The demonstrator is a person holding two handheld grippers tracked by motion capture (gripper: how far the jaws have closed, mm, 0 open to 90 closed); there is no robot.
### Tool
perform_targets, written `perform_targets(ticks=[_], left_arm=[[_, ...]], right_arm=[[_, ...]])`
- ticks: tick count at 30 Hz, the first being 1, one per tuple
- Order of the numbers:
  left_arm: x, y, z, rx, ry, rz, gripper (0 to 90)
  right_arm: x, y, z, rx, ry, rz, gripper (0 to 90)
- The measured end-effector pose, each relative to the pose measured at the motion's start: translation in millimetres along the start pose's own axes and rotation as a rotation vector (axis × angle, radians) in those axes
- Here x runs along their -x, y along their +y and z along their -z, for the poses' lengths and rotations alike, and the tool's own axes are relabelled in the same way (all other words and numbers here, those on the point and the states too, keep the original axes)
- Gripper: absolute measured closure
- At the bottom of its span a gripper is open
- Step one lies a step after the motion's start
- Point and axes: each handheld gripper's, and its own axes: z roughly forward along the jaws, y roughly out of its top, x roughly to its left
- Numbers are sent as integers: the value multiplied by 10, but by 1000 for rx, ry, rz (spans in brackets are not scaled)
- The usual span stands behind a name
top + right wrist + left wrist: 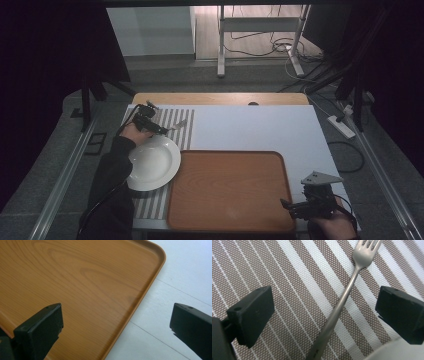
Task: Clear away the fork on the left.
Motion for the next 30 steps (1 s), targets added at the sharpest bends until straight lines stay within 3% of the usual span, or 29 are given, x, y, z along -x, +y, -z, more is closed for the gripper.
perform_targets(ticks=[8, 13, 15, 17, 20, 21, 26, 30], left_arm=[[23, 96, -53, -48, 30, -22, 25], [26, 110, -95, -67, 68, -31, 80], [29, 106, -87, -51, 68, -30, 113], [33, 96, -69, -28, 73, -37, 185], [28, 86, -60, -19, 40, -49, 283], [28, 82, -54, -15, 16, -55, 332], [54, 80, -29, -4, 11, -93, 588], [44, 77, -21, -5, 6, -85, 805]], right_arm=[[-2, -1, -3, 1, 3, 5, 0], [-2, -1, -1, 0, 5, 8, 0], [-3, -2, -1, 0, 6, 9, 0], [-3, -2, -1, -1, 7, 9, 0], [-5, -1, -2, -2, 7, 12, 0], [-5, 0, 1, -6, 5, 15, 0], [-8, 0, -2, -5, 6, 17, 0], [-9, 0, -2, -6, 5, 19, 0]])
